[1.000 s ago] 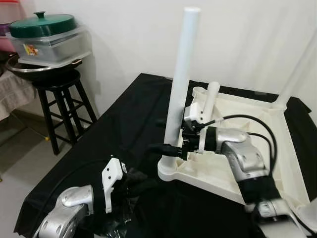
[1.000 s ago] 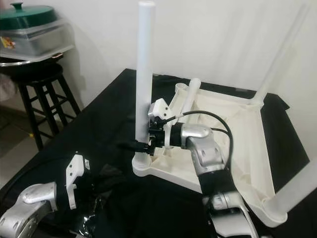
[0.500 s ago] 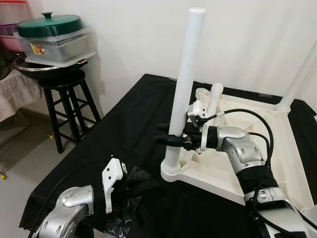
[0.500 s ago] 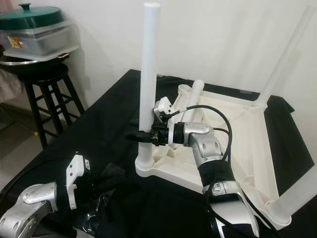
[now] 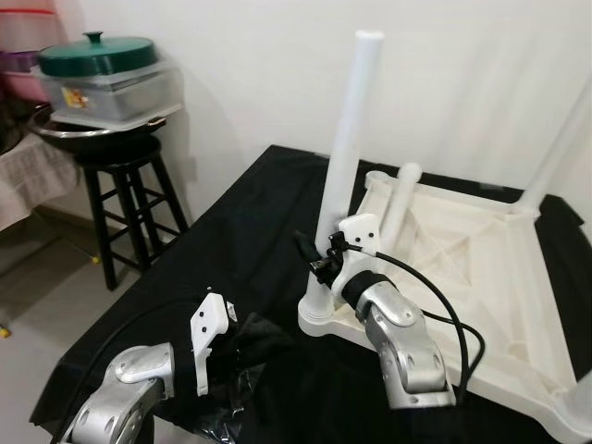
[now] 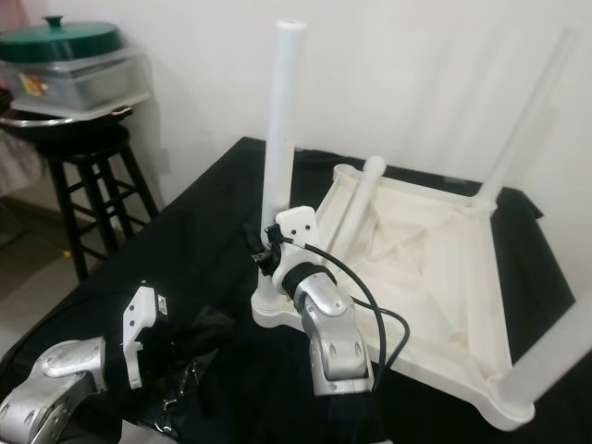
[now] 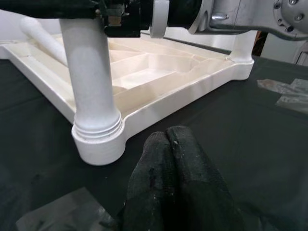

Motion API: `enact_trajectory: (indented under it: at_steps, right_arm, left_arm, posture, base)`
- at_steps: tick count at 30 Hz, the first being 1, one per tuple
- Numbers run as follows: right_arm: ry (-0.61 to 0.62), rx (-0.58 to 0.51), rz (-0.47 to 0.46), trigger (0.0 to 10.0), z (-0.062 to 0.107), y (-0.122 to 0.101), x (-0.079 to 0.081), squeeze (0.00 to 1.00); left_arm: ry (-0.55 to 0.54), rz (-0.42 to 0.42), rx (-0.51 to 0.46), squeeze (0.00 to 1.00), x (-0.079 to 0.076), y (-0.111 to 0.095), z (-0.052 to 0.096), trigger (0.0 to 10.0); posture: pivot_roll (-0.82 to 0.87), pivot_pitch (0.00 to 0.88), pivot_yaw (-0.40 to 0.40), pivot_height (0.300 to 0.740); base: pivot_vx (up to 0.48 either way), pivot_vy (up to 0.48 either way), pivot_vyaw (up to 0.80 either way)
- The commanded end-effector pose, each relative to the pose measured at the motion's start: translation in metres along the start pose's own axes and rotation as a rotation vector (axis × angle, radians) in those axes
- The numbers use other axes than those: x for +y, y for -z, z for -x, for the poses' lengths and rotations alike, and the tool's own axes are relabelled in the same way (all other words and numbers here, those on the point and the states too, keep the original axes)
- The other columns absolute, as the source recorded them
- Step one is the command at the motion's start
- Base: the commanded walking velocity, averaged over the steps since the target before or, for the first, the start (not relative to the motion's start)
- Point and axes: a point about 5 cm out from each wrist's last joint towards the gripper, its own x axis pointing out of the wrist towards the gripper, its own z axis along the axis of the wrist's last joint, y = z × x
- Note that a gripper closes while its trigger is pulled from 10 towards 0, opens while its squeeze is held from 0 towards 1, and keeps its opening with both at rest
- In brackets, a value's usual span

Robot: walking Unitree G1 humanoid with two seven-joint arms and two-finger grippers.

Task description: Building children table

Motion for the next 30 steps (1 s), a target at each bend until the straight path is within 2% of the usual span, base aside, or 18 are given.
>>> enact_trajectory:
  at_steps: [1, 3, 4, 8, 9, 10, 11, 13, 14, 15, 17, 18, 19, 20, 23, 29, 30]
  right_arm:
    - [-0.01, 0.166, -0.037, 0.0, 0.001, 0.032, -0.002, 0.0]
    - [-0.026, 0.179, -0.035, 0.0, -0.001, 0.033, -0.001, 0.0]
    - [-0.032, 0.179, -0.031, 10.0, -0.003, 0.033, 0.0, 0.0]
    - [-0.055, 0.175, -0.037, 10.0, -0.004, 0.032, 0.001, 0.0]
    - [-0.169, 0.172, -0.052, 10.0, -0.007, 0.028, 0.004, 1.0]
    - [-0.229, 0.176, -0.063, 10.0, -0.006, 0.025, 0.008, 1.0]
    - [-0.229, 0.176, -0.063, 10.0, -0.006, 0.025, 0.008, 1.0]
    - [-0.448, 0.095, -0.004, 10.0, -0.008, 0.005, 0.007, 1.0]
    - [-0.448, 0.095, -0.004, 10.0, -0.008, 0.005, 0.007, 1.0]
    - [-0.506, 0.067, 0.031, 10.0, -0.008, -0.002, 0.004, 1.0]
    - [-0.506, 0.067, 0.031, 10.0, -0.008, -0.002, 0.004, 1.0]
    - [-0.56, 0.07, 0.089, 10.0, -0.01, -0.007, -0.004, 0.36]
    - [-0.56, 0.07, 0.089, 10.0, -0.01, -0.007, -0.004, 0.36]
    - [-0.623, 0.083, 0.135, 10.0, -0.014, -0.012, -0.013, 0.0]
    - [-0.795, 0.079, 0.171, 10.0, -0.023, -0.032, -0.031, 0.0]
    - [-0.875, 0.099, 0.208, 10.0, -0.029, -0.038, -0.035, 0.0]
    - [-0.909, 0.098, 0.186, 8.8, -0.03, -0.041, -0.035, 0.0]
  left_arm:
    - [0.001, -0.006, 0.006, 0.0, 0.004, 0.0, 0.001, 10.0]
    - [-0.006, -0.009, 0.005, 0.0, 0.005, 0.0, 0.001, 10.0]
    - [-0.011, -0.013, 0.005, 0.0, 0.006, 0.0, 0.001, 10.0]
    - [-0.014, -0.015, 0.004, 0.0, 0.006, 0.0, 0.001, 10.0]
    - [-0.012, -0.014, 0.006, 0.0, 0.006, 0.0, 0.001, 10.0]
    - [-0.007, -0.012, 0.008, 0.0, 0.006, 0.0, 0.001, 10.0]
    - [-0.007, -0.012, 0.008, 0.0, 0.006, 0.0, 0.001, 10.0]
    - [0.0, -0.008, 0.007, 0.0, 0.006, -0.001, 0.0, 10.0]
    - [0.0, -0.008, 0.007, 0.0, 0.006, -0.001, 0.0, 10.0]
    - [0.001, -0.007, 0.005, 0.0, 0.006, -0.001, -0.001, 10.0]
    - [0.001, -0.007, 0.005, 0.0, 0.006, -0.001, -0.001, 10.0]
    - [0.0, -0.008, 0.003, 0.0, 0.005, -0.001, -0.001, 10.0]
    - [0.0, -0.008, 0.003, 0.0, 0.005, -0.001, -0.001, 10.0]
    - [-0.002, -0.007, -0.001, 0.0, 0.005, -0.001, -0.002, 10.0]
    - [-0.004, -0.006, -0.006, 0.0, 0.003, -0.001, -0.003, 10.0]
    - [-0.001, -0.005, -0.008, 0.0, 0.002, -0.001, -0.003, 10.0]
    - [-0.001, -0.004, -0.009, 0.0, 0.001, -0.001, -0.003, 10.0]
  posture:
    - [-0.1, 0.0, -0.042, 0.74]
    - [-0.1, 0.0, -0.04, 0.74]
    - [-0.09, 0.0, -0.039, 0.74]
    - [-0.09, 0.0, -0.039, 0.74]
    - [-0.09, 0.0, -0.03, 0.74]
    - [-0.09, 0.0, -0.028, 0.74]
    - [-0.09, 0.0, -0.028, 0.74]
    - [-0.08, 0.0, -0.034, 0.74]
    - [-0.08, 0.0, -0.034, 0.74]
    - [-0.08, 0.0, -0.034, 0.74]
    - [-0.08, 0.0, -0.034, 0.74]
    - [-0.07, 0.0, -0.043, 0.74]
    - [-0.07, 0.0, -0.043, 0.74]
    - [-0.07, 0.0, -0.047, 0.74]
    - [-0.06, 0.0, -0.058, 0.74]
    - [-0.05, 0.0, -0.066, 0.74]
    - [-0.05, 0.0, -0.066, 0.74]
  base:
    - [0.0, 0.0, 0.0]
    - [0.0, 0.0, 0.0]
    - [0.0, 0.0, 0.0]
    - [0.0, 0.0, 0.0]
    - [0.0, 0.0, 0.0]
    - [0.0, 0.0, 0.0]
    - [0.0, 0.0, 0.0]
    - [0.0, 0.0, 0.0]
    - [0.0, 0.0, 0.0]
    - [0.0, 0.0, 0.0]
    - [0.0, 0.0, 0.0]
    - [0.0, 0.0, 0.0]
    - [0.0, 0.0, 0.0]
    - [0.0, 0.0, 0.0]
    - [0.0, 0.0, 0.0]
    - [0.0, 0.0, 0.0]
    - [0.0, 0.0, 0.0]
